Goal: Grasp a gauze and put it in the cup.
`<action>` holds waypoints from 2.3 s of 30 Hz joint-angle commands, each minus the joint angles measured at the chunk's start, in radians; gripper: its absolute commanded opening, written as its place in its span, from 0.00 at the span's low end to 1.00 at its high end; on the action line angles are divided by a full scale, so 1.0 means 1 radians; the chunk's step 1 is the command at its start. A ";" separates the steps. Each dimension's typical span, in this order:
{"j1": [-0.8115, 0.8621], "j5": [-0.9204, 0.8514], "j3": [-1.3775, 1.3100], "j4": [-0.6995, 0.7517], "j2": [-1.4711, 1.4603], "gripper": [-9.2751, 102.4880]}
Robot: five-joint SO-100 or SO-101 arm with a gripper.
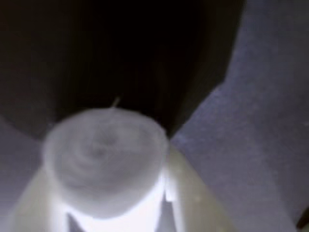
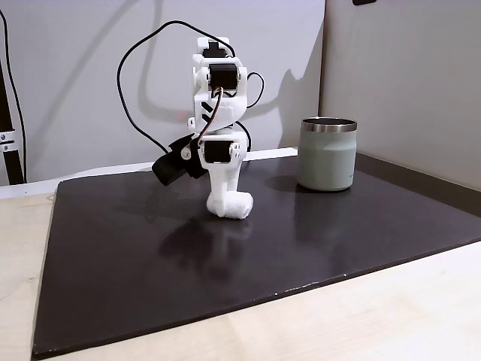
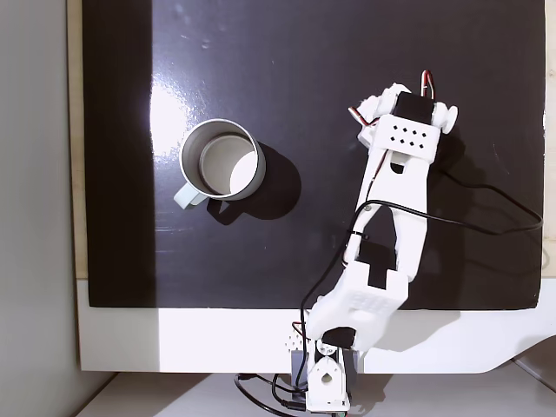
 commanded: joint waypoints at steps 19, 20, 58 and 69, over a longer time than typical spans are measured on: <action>-0.006 -0.020 -0.095 0.118 0.239 0.08; -0.012 -0.023 -0.103 0.133 0.264 0.08; -0.761 -0.112 -0.107 0.396 0.591 0.08; -0.741 -0.097 -0.055 0.356 0.555 0.08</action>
